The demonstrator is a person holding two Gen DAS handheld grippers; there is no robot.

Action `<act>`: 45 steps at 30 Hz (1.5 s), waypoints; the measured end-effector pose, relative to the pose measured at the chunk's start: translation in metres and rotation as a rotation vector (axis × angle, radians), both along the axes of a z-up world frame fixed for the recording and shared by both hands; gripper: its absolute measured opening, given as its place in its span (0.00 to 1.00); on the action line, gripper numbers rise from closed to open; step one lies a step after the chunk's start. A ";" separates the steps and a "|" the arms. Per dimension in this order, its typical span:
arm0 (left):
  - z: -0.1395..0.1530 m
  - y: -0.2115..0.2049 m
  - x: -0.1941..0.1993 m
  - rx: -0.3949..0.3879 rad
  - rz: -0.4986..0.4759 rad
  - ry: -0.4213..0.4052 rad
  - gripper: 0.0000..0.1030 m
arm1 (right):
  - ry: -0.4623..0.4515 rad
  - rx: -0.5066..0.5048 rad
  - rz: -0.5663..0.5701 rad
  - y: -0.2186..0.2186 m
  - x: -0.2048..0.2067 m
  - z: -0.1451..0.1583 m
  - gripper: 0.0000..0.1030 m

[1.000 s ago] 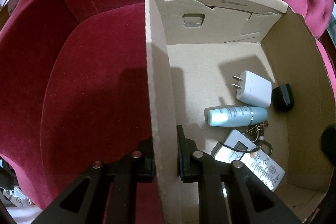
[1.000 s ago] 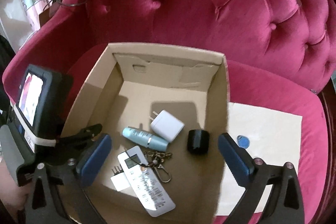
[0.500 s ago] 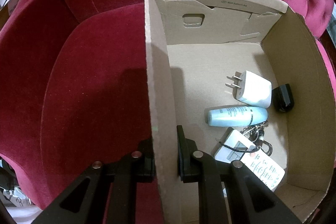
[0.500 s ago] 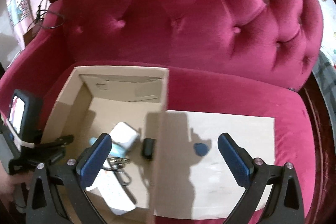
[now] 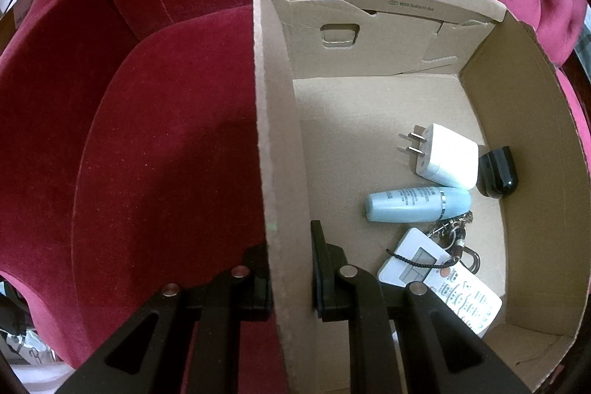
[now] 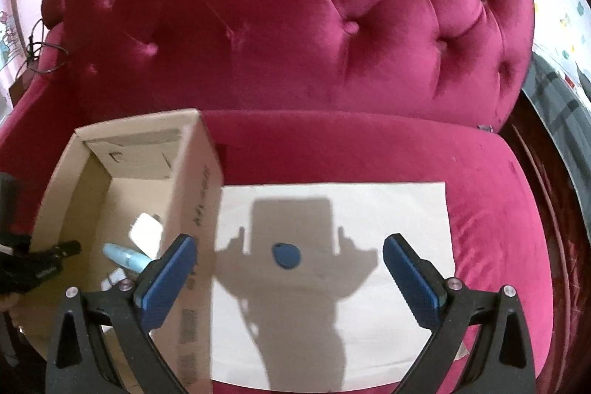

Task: Organize rigid objects
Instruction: 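Move the right gripper over to the blue key tag on the paper, then close the right gripper on the blue key tag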

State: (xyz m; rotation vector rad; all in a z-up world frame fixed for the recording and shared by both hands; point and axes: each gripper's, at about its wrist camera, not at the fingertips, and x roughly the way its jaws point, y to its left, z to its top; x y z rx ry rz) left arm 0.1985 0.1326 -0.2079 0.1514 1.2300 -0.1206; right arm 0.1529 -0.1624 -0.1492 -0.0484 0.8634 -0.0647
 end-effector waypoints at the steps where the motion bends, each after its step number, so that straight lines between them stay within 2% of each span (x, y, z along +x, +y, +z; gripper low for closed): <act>1: 0.000 0.000 0.000 0.001 -0.001 0.000 0.16 | 0.002 -0.004 -0.005 -0.002 0.000 -0.003 1.00; 13: -0.001 -0.003 0.000 0.008 -0.003 -0.001 0.16 | 0.040 0.026 -0.043 -0.036 -0.009 -0.058 1.00; 20: -0.001 -0.003 0.000 0.011 -0.004 -0.002 0.16 | 0.055 0.032 -0.049 -0.044 -0.012 -0.080 1.00; 28: -0.001 -0.004 -0.001 0.006 0.001 -0.002 0.16 | 0.067 0.041 -0.049 -0.045 -0.007 -0.089 1.00; 45: -0.001 -0.004 -0.001 0.004 -0.003 -0.001 0.16 | 0.103 0.038 -0.002 -0.026 0.030 -0.104 1.00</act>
